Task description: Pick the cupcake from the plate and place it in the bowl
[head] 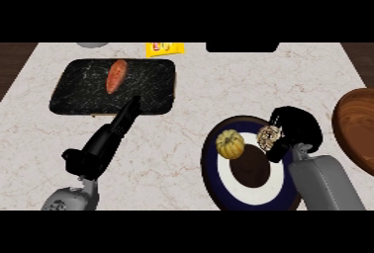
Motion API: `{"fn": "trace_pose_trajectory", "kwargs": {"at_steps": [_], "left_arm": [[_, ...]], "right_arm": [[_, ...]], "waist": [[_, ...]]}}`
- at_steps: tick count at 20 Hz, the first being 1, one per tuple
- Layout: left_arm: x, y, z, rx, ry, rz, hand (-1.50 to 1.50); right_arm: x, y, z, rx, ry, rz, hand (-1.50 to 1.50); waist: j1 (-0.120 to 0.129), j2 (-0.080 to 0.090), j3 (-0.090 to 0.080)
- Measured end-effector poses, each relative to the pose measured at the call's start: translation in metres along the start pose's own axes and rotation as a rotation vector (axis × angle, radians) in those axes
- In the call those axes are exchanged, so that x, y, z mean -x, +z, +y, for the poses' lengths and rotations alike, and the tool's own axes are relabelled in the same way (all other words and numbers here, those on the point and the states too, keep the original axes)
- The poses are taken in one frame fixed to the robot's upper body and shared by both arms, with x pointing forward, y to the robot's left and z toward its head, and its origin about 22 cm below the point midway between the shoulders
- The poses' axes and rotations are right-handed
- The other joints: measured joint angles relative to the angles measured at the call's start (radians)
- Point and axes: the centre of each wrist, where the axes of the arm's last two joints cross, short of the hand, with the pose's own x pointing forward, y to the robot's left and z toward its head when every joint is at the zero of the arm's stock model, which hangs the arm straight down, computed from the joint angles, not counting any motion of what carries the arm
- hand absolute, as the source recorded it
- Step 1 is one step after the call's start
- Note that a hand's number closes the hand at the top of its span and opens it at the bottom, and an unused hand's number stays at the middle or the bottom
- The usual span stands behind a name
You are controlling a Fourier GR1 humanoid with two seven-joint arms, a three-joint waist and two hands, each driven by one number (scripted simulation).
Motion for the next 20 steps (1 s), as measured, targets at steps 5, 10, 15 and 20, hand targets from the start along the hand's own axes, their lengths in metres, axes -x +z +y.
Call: {"fn": "trace_pose_trajectory", "kwargs": {"at_steps": [5, 10, 15, 20], "left_arm": [[0.002, -0.003, 0.001, -0.006, 0.003, 0.001, 0.0], [0.007, 0.001, 0.003, -0.004, 0.0, 0.006, 0.0], [0.004, 0.001, 0.006, -0.001, 0.0, 0.005, 0.0], [0.0, 0.003, 0.004, 0.0, 0.0, 0.003, 0.0]], "right_arm": [[-0.015, 0.002, -0.033, 0.235, -0.02, 0.168, 1.5], [-0.026, 0.019, -0.075, 0.5, -0.154, 0.19, 1.5], [-0.017, 0.034, -0.11, 0.661, -0.314, 0.206, 1.5], [0.017, 0.031, -0.126, 0.711, -0.347, 0.273, 1.5]], "waist": [[-0.004, -0.001, 0.0], [-0.006, -0.002, 0.0], [-0.007, -0.002, 0.001], [-0.005, -0.001, 0.001]]}}
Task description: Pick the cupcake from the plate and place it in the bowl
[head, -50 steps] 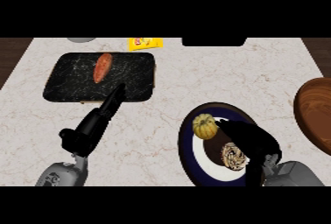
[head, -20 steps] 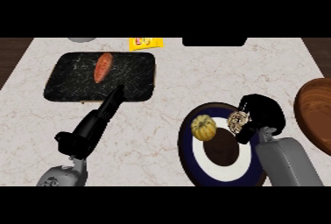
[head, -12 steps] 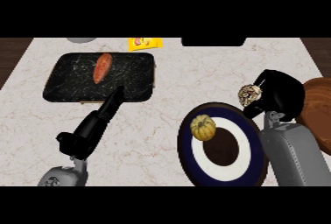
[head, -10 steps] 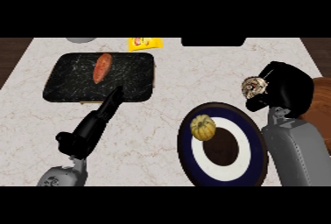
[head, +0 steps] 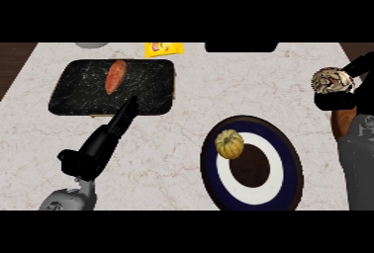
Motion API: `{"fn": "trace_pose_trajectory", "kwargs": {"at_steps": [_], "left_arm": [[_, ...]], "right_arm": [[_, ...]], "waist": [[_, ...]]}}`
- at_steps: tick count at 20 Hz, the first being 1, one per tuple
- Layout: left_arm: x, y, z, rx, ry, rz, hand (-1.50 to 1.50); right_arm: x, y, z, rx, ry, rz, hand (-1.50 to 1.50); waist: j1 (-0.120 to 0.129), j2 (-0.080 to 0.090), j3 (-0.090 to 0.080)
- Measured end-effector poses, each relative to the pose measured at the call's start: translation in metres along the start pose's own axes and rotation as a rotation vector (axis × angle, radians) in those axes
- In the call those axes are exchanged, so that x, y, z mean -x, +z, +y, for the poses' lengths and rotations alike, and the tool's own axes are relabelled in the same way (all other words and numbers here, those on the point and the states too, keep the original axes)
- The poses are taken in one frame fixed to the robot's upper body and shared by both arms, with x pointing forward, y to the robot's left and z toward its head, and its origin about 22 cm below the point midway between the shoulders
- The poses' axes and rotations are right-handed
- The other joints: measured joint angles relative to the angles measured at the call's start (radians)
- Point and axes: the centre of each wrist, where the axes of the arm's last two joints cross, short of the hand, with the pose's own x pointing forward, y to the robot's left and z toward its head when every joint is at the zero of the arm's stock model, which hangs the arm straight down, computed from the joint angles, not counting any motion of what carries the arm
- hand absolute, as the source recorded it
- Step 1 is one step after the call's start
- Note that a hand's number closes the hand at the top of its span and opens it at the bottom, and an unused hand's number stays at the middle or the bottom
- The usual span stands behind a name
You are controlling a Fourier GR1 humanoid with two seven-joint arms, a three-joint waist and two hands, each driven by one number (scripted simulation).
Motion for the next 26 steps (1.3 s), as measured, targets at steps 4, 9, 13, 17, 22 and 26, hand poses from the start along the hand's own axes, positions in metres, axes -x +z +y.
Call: {"fn": "trace_pose_trajectory", "kwargs": {"at_steps": [4, 9, 13, 17, 22, 26], "left_arm": [[-0.001, -0.002, 0.001, 0.0, 0.002, -0.001, 0.0], [0.0, -0.004, -0.008, 0.005, 0.002, -0.007, 0.0], [-0.003, 0.0, -0.005, 0.007, 0.002, -0.008, 0.0], [0.0, -0.001, -0.003, 0.008, 0.006, 0.001, 0.0], [0.002, -0.002, -0.003, 0.005, 0.002, 0.0, 0.0], [-0.002, -0.011, -0.002, 0.003, -0.004, -0.001, 0.0]], "right_arm": [[0.032, -0.02, 0.002, 0.049, 0.075, 0.042, 1.5], [0.062, -0.051, 0.006, 0.149, 0.162, 0.065, 1.5], [0.098, -0.072, 0.015, 0.138, 0.221, 0.093, 1.5], [0.128, -0.085, 0.022, -0.042, 0.209, 0.184, 1.5], [0.157, -0.096, 0.035, -0.207, 0.086, 0.228, -1.5], [0.17, -0.107, 0.033, -0.199, -0.001, 0.174, -1.5]], "waist": [[0.0, 0.001, 0.0], [0.004, 0.003, 0.001], [0.006, 0.003, 0.0], [0.003, 0.004, 0.001], [0.006, 0.004, 0.001], [0.006, 0.004, 0.001]]}}
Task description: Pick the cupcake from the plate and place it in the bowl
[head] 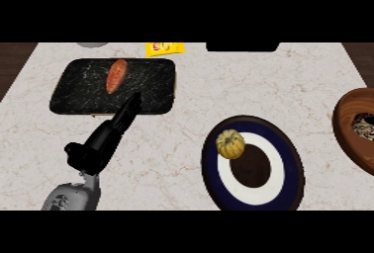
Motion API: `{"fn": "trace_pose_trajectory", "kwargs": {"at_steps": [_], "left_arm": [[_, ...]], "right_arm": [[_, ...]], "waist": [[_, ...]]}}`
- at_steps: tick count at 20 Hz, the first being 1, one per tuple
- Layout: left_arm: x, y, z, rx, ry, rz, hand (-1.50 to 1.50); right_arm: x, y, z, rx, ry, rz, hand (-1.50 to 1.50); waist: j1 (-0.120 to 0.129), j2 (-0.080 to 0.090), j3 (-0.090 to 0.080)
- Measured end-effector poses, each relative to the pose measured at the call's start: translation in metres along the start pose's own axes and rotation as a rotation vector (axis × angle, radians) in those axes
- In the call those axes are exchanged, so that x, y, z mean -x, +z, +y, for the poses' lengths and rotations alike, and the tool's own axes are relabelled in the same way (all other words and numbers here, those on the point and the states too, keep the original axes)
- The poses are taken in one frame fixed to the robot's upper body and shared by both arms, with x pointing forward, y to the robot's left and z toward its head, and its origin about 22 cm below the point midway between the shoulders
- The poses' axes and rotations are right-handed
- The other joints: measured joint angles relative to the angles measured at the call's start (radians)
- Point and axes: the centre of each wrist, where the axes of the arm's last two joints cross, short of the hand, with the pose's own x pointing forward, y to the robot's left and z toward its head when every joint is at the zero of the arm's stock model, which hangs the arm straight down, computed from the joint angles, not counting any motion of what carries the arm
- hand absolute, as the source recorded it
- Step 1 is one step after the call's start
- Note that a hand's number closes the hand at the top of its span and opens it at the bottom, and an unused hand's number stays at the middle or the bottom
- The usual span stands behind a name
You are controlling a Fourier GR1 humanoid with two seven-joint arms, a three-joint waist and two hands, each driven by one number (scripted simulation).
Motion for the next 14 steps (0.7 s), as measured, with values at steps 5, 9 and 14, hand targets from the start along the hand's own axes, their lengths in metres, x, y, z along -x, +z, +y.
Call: {"fn": "trace_pose_trajectory", "kwargs": {"at_steps": [5, 9, 14], "left_arm": [[0.004, 0.005, -0.003, -0.003, 0.005, -0.002, 0.0], [0.003, 0.006, -0.001, -0.008, 0.013, -0.002, 0.0], [0.003, 0.006, 0.001, -0.007, 0.009, 0.005, 0.0]], "right_arm": [[0.009, -0.009, -0.011, 0.105, -0.117, -0.016, -1.5], [0.018, -0.013, -0.03, 0.223, -0.251, 0.027, -1.5], [0.056, -0.008, -0.055, 0.307, -0.401, 0.096, -1.5]], "waist": [[0.0, -0.001, 0.0], [-0.006, -0.003, -0.001], [-0.017, -0.005, -0.001]]}}
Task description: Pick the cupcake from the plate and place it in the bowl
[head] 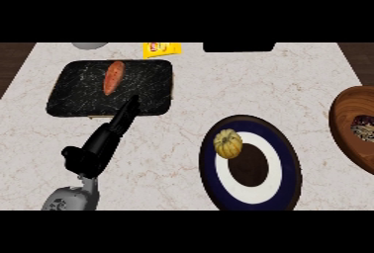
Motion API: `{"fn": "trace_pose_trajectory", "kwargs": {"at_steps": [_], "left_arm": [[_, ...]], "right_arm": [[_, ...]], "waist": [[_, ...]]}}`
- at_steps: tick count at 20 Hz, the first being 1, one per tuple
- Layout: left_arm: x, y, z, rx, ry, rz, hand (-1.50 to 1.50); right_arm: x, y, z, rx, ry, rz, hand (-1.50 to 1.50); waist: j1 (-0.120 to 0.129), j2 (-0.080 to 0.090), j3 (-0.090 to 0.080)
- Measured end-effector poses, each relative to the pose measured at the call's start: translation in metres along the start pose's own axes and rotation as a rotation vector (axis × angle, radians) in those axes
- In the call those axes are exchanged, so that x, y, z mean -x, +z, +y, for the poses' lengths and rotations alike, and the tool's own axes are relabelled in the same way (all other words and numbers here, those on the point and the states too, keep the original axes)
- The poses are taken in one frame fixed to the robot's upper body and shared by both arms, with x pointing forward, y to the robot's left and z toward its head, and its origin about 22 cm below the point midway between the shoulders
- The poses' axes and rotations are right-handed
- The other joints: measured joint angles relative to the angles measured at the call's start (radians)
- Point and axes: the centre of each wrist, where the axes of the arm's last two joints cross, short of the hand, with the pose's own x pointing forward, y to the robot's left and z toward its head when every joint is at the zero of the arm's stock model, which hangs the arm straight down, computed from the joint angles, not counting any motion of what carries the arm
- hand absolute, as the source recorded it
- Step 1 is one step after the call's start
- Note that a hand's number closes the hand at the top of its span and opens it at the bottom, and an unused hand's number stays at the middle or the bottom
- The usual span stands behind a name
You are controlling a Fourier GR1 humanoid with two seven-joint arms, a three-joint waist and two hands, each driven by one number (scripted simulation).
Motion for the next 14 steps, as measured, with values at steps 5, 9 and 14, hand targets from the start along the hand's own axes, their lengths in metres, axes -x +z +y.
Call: {"fn": "trace_pose_trajectory", "kwargs": {"at_steps": [5, 9, 14], "left_arm": [[-0.001, 0.005, -0.002, -0.016, -0.006, 0.001, 0.0], [-0.002, 0.007, 0.0, -0.019, -0.001, 0.002, 0.0], [-0.003, 0.007, 0.006, -0.017, -0.007, 0.01, 0.0]], "right_arm": [[0.044, -0.002, -0.052, 0.082, -0.087, 0.059, -1.5], [0.08, 0.009, -0.094, 0.132, -0.143, 0.074, -1.5], [0.139, 0.026, -0.142, 0.153, -0.178, 0.084, -1.5]], "waist": [[-0.007, -0.002, 0.0], [-0.009, -0.002, 0.0], [-0.008, -0.001, 0.0]]}}
